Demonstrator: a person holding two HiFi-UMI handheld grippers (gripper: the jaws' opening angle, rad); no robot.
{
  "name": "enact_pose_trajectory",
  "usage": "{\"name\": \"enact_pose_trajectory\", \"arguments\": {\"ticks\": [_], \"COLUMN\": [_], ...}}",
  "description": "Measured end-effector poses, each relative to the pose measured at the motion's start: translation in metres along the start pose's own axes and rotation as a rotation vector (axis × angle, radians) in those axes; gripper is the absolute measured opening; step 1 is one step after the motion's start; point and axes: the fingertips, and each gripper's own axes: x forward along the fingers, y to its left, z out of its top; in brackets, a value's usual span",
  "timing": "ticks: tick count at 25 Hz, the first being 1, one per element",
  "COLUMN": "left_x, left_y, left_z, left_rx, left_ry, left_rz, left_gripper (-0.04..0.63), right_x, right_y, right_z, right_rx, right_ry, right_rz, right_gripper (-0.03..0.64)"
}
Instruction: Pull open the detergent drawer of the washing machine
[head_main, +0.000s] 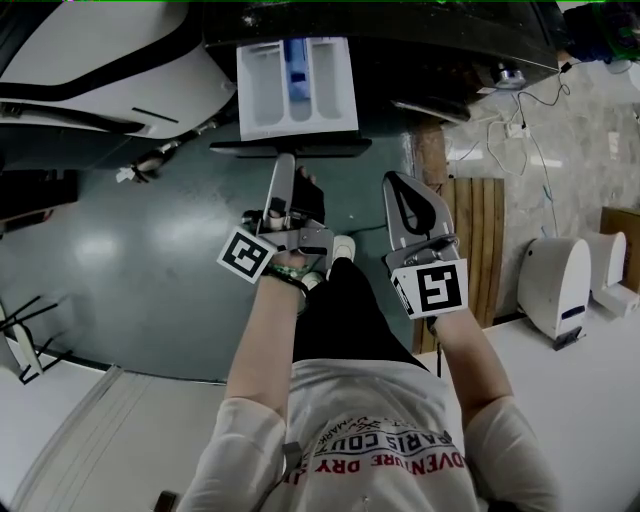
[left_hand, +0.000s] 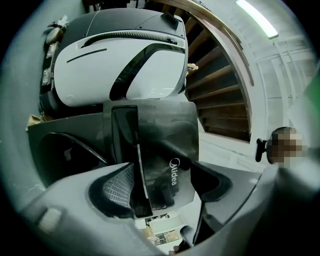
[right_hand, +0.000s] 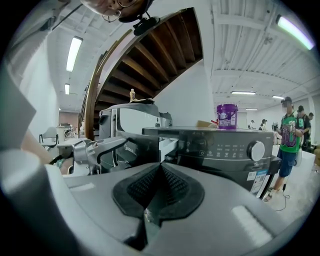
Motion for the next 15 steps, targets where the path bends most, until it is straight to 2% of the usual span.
{"name": "enact_pose_trajectory", "arguments": {"ticks": [3, 6, 9, 12, 15], "left_x": [-0.006, -0.018, -0.031, -0.040, -0.050], "left_y": [0.003, 0.003, 0.004, -0.005, -0.017], "left_z": [-0.002, -0.003, -0.001, 0.001, -0.001], "left_rx": [0.036, 0.037, 0.063, 0.101, 0.168], "left_ry": [0.026, 0.033, 0.041, 0.061, 0.110], "left_rz": [0.086, 0.155, 0.230, 0.253, 0.281], "left_gripper": [0.338, 0.254, 0.082, 0.003, 0.002], "right_x": [-0.008, -0.017, -0.025, -0.032, -0.041], "right_y": [0.012, 0.021, 0.028, 0.034, 0.036], "right_z": [0.008, 0.010, 0.018, 0.024, 0.027], "right_rx": [0.014, 0.014, 0.025, 0.024, 0.012], "right_ry": [-0.010, -0.009, -0.021, -0.023, -0.021], "right_rz": [0.007, 0.010, 0.002, -0.003, -0.015], "right_gripper": [0.002, 0.002, 0.002, 0.002, 0.002]}}
